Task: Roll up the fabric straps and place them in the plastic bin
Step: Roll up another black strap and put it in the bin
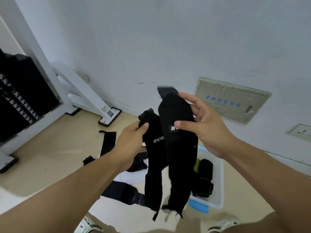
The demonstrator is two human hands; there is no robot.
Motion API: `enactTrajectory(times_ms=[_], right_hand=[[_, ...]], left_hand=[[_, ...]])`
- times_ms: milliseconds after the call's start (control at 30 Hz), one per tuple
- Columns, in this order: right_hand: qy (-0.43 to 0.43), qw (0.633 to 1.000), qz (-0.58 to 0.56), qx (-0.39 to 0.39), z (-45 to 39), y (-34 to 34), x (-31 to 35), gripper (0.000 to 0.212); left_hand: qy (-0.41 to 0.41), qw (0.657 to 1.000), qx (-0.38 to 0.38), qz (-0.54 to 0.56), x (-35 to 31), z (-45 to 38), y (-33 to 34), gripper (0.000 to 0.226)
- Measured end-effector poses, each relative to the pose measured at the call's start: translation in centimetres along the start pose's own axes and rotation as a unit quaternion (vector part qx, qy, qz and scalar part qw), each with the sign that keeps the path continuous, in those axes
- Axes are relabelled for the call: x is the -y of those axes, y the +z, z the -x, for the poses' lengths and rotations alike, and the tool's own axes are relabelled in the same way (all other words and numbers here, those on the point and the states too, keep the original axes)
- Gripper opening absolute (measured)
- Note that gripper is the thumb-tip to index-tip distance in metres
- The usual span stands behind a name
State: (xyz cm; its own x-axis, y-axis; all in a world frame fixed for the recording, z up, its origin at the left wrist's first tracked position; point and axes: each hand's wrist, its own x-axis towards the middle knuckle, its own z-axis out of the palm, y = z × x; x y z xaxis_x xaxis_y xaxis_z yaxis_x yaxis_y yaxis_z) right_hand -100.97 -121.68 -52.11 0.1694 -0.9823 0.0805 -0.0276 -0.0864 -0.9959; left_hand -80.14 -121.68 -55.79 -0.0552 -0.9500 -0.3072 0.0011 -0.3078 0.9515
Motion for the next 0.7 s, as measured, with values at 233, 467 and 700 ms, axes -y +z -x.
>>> enactTrajectory(times_ms=[233,467,700], right_hand=[[0.024,1.0,0.007,0.007,0.7,1.5,-1.8,0.036],[0.01,0.999,0.018,-0.028,0.1,1.5,-2.0,0.035],[0.016,0.999,0.027,0.015,0.1,1.8,-2.3,0.052]], left_hand=[[0.015,0.997,0.064,0.033,0.3,0.4,0.2,0.027],[0.048,0.993,0.107,0.031,0.5,0.4,0.6,0.035],[0.052,0.991,0.114,0.051,0.3,0.1,0.1,0.035]])
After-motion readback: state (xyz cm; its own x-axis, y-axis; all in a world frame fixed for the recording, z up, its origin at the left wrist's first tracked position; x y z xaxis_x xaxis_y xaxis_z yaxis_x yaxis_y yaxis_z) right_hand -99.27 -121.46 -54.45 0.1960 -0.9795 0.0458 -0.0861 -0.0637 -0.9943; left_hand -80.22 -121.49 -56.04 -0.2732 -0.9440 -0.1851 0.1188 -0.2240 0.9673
